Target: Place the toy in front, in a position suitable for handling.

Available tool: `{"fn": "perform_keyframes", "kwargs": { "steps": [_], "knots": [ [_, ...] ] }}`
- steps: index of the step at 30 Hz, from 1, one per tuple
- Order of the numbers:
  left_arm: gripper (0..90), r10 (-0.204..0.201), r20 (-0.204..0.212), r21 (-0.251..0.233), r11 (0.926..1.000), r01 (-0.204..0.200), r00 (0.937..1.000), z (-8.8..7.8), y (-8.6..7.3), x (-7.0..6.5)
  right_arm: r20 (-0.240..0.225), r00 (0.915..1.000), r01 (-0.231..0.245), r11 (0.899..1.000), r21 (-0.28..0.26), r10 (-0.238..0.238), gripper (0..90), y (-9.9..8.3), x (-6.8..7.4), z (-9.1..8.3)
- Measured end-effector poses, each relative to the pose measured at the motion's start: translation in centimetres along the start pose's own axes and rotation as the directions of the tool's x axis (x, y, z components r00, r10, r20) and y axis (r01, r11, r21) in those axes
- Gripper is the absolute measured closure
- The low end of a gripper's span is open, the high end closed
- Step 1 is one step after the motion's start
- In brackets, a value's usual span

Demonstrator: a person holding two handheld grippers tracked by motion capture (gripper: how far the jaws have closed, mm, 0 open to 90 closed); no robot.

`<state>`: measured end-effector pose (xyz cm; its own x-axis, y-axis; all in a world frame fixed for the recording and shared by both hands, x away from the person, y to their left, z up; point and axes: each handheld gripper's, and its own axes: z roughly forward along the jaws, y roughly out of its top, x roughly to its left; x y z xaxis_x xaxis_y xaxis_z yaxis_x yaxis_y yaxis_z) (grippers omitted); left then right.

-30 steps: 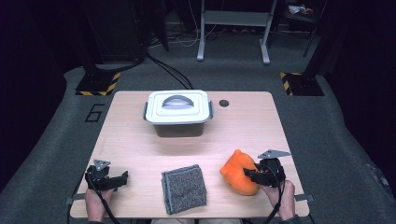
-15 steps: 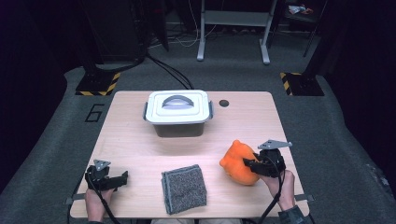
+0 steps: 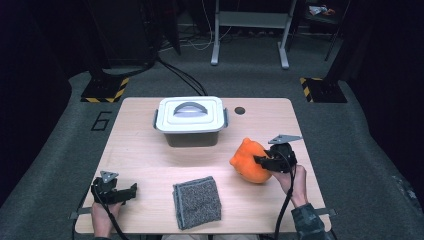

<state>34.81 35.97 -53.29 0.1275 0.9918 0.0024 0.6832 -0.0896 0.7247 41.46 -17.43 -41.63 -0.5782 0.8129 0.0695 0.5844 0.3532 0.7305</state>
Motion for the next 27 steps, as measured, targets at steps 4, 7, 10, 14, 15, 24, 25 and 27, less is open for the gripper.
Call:
{"fn": "perform_keyframes", "kwargs": {
  "steps": [4,7,10,14,15,24,25,27],
  "knots": [
    [0.2,0.000,-0.001,0.000,1.0000,0.000,1.0000,0.0,0.0,0.0,-0.006,1.0000,0.003,1.000,0.001,-0.003,57.6,0.7,-0.5,0.9],
    [0.2,-0.001,0.000,-0.001,1.0000,0.001,1.0000,0.0,0.0,0.0,-0.008,1.0000,0.002,1.000,0.008,-0.002,57.5,1.3,-0.8,1.9],
    [0.2,-0.001,0.000,-0.001,1.0000,0.001,1.0000,0.0,0.0,0.0,-0.009,0.9999,0.008,1.000,0.008,-0.008,57.5,1.6,-1.0,2.4],
    [0.2,-0.001,0.000,0.000,1.0000,0.001,1.0000,0.0,0.0,0.0,-0.012,0.9999,-0.004,1.000,0.009,0.005,57.5,2.3,-1.2,3.1],
    [0.2,0.000,-0.001,0.000,1.0000,0.000,1.0000,0.0,0.0,0.0,-0.010,0.9999,0.009,1.000,0.005,-0.009,57.5,2.5,-1.3,3.3],
    [0.2,0.000,-0.001,0.000,1.0000,0.000,1.0000,0.0,0.0,0.0,-0.002,0.9999,0.014,1.000,0.018,-0.014,57.4,3.8,-1.4,4.9],
    [0.2,-0.001,0.000,-0.001,1.0000,0.001,1.0000,0.0,0.0,0.0,-0.004,0.9999,0.015,1.000,0.020,-0.015,57.3,3.9,-1.5,5.1],
    [0.2,-0.001,0.000,-0.001,1.0000,0.001,1.0000,0.0,0.0,0.0,-0.005,0.9999,0.012,1.000,0.017,-0.012,57.2,4.3,-1.6,5.5]
  ]
}}
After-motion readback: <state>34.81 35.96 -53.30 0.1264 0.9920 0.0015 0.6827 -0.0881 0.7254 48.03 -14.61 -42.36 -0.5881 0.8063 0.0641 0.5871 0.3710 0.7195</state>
